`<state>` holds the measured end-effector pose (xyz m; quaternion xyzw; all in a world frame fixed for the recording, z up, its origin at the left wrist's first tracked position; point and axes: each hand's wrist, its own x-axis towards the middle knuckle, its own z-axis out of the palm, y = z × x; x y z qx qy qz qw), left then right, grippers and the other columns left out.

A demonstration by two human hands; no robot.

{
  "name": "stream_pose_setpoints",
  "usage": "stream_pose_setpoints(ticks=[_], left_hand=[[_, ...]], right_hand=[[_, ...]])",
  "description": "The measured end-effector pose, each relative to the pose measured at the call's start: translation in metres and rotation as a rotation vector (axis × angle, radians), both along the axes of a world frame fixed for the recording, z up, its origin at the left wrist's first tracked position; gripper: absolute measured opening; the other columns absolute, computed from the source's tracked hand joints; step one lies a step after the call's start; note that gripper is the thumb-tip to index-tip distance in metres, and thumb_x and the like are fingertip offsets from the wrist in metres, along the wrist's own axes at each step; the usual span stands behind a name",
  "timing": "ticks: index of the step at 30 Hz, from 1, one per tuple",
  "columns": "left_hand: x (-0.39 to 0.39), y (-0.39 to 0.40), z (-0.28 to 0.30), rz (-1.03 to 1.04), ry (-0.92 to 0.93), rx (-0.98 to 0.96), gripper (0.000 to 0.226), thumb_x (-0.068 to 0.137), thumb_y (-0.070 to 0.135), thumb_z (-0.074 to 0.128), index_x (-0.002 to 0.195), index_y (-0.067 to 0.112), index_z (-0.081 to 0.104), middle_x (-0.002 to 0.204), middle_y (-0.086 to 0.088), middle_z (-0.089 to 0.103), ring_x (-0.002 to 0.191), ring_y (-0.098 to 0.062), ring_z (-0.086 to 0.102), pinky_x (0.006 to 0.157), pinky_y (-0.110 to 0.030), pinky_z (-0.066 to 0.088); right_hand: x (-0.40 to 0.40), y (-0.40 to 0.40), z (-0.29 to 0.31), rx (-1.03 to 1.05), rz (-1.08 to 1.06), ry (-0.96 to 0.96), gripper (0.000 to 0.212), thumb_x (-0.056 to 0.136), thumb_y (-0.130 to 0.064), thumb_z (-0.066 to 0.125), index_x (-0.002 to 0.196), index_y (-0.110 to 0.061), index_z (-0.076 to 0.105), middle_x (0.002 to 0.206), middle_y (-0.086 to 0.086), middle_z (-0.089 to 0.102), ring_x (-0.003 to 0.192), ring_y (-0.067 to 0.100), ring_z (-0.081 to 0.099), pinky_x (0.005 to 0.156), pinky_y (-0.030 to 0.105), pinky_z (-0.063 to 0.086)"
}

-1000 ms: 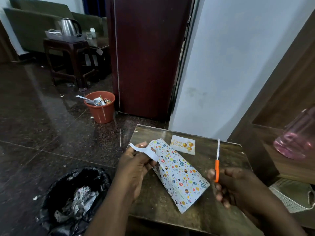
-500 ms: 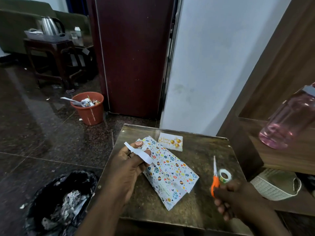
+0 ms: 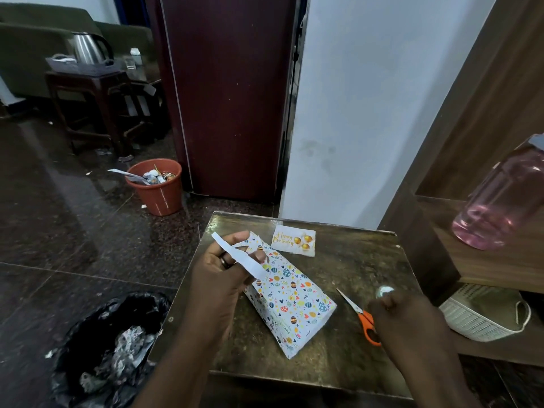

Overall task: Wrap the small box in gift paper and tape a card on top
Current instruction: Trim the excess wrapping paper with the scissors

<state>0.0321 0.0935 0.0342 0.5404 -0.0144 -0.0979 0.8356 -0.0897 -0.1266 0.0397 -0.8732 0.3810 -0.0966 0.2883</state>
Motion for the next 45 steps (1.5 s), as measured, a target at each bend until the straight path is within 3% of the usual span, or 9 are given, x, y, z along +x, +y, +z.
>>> stream_pose_setpoints(ticks=[5, 9, 15, 20, 23, 30, 35, 41, 45], left_hand=[[-0.008, -0.007, 0.0, -0.009, -0.121, 0.165, 0.042, 0.081, -0.006, 0.08, 0.116, 0.014, 0.07, 0.088, 0.0, 0.077, 0.086, -0.012, 0.074, 0.072, -0.028, 0.06], [-0.015, -0.014, -0.002, -0.048, -0.184, 0.252, 0.043, 0.085, -0.016, 0.07, 0.112, 0.018, 0.069, 0.094, -0.004, 0.078, 0.088, -0.022, 0.076, 0.075, -0.033, 0.063], [-0.016, -0.015, -0.009, -0.108, -0.229, 0.299, 0.038, 0.089, -0.009, 0.071, 0.109, 0.023, 0.072, 0.101, -0.008, 0.076, 0.097, -0.029, 0.075, 0.081, -0.037, 0.062], [-0.023, -0.017, 0.0, -0.28, -0.171, 0.045, 0.023, 0.088, 0.019, 0.07, 0.11, 0.02, 0.078, 0.119, -0.01, 0.076, 0.114, -0.027, 0.072, 0.091, -0.037, 0.06], [-0.025, -0.021, 0.001, -0.227, -0.261, 0.213, 0.018, 0.086, 0.029, 0.081, 0.101, 0.02, 0.083, 0.112, 0.001, 0.079, 0.111, -0.015, 0.073, 0.096, -0.038, 0.059], [-0.025, -0.023, 0.001, -0.108, -0.268, 0.258, 0.024, 0.081, 0.025, 0.07, 0.1, 0.032, 0.084, 0.104, 0.005, 0.081, 0.105, -0.007, 0.074, 0.088, -0.018, 0.055], [-0.03, -0.023, 0.001, -0.186, -0.321, 0.253, 0.031, 0.09, 0.015, 0.065, 0.116, 0.023, 0.079, 0.114, 0.006, 0.078, 0.113, -0.009, 0.071, 0.093, -0.022, 0.055], [-0.031, -0.026, -0.008, -0.055, -0.456, 0.516, 0.041, 0.093, -0.008, 0.065, 0.1, 0.028, 0.083, 0.102, 0.015, 0.079, 0.102, -0.003, 0.073, 0.085, -0.016, 0.055], [-0.031, -0.026, -0.011, -0.086, -0.462, 0.532, 0.047, 0.093, -0.003, 0.067, 0.109, 0.04, 0.08, 0.106, 0.019, 0.078, 0.105, -0.002, 0.073, 0.089, -0.016, 0.054]], right_hand=[[0.008, 0.051, 0.034, 0.366, 0.302, -0.351, 0.022, 0.076, -0.05, 0.082, 0.092, -0.039, 0.072, 0.082, -0.015, 0.072, 0.071, 0.005, 0.068, 0.065, 0.037, 0.058], [0.02, 0.084, 0.016, 0.454, 0.463, -0.466, 0.036, 0.084, -0.033, 0.082, 0.112, -0.049, 0.066, 0.111, -0.015, 0.067, 0.085, 0.012, 0.072, 0.076, 0.047, 0.061], [0.03, 0.087, 0.002, 0.414, 0.319, -0.559, 0.039, 0.091, 0.006, 0.064, 0.082, -0.03, 0.075, 0.086, -0.006, 0.076, 0.072, 0.009, 0.075, 0.07, 0.032, 0.058], [0.031, 0.077, -0.003, 0.1, 0.331, -0.523, 0.044, 0.088, -0.015, 0.051, 0.114, -0.047, 0.066, 0.09, -0.016, 0.069, 0.08, 0.006, 0.071, 0.073, 0.038, 0.06], [0.032, 0.076, -0.005, 0.129, 0.312, -0.597, 0.04, 0.091, -0.01, 0.055, 0.112, -0.038, 0.073, 0.092, -0.017, 0.068, 0.081, 0.004, 0.072, 0.072, 0.035, 0.059], [0.032, 0.09, 0.001, 0.552, 0.331, -0.776, 0.031, 0.098, -0.005, 0.064, 0.105, -0.033, 0.076, 0.105, -0.009, 0.077, 0.095, 0.01, 0.075, 0.087, 0.032, 0.059], [0.031, 0.096, 0.001, 0.484, 0.358, -0.855, 0.027, 0.091, -0.011, 0.076, 0.109, -0.032, 0.076, 0.115, -0.014, 0.067, 0.108, 0.013, 0.069, 0.087, 0.032, 0.059], [0.034, 0.093, -0.008, 0.291, 0.304, -0.849, 0.024, 0.087, -0.008, 0.077, 0.097, -0.03, 0.074, 0.107, -0.014, 0.065, 0.101, 0.008, 0.069, 0.083, 0.022, 0.057], [0.036, 0.088, -0.016, 0.312, 0.243, -0.802, 0.017, 0.089, -0.013, 0.072, 0.087, -0.03, 0.069, 0.093, -0.011, 0.07, 0.089, 0.012, 0.071, 0.077, 0.037, 0.059]])
